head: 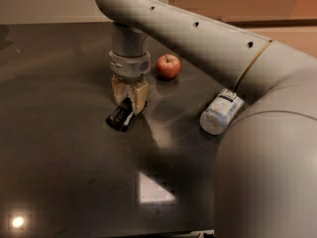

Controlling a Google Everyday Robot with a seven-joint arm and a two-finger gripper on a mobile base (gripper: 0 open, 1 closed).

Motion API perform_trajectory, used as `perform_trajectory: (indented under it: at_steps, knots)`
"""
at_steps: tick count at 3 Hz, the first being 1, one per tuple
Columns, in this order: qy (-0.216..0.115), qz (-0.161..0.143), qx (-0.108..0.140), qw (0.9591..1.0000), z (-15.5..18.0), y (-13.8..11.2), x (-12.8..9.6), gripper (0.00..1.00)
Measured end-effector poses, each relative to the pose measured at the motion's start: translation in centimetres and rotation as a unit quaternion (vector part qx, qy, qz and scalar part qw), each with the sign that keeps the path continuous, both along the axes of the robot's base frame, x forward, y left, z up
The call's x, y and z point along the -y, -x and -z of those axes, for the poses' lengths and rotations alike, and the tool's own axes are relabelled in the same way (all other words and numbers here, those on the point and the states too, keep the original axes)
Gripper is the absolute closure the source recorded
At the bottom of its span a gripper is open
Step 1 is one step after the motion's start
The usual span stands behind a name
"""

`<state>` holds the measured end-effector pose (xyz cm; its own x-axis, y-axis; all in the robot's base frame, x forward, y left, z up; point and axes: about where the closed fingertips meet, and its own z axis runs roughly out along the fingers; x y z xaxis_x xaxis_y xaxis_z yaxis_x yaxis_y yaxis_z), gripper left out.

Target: Move rxbar chocolate near apple

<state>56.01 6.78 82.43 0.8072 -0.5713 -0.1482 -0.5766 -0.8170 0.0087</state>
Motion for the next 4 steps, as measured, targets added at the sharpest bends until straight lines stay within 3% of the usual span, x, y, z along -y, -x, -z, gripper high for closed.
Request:
perform_trajectory:
  at_steps: [1, 2, 3, 4]
  knots:
    - [0.001, 0.017, 0.0, 0.9998, -0.2, -0.7, 0.5, 1.0]
    - [-0.005, 0.071, 0.017, 0.9973, -1.7, -3.7, 1.7, 1.0]
    - [-0.014, 0.119, 0.032, 0.9923, -2.9, -6.8, 3.2, 1.0]
    - [-0.019, 0.146, 0.041, 0.9882, -3.1, -8.5, 3.8, 0.82]
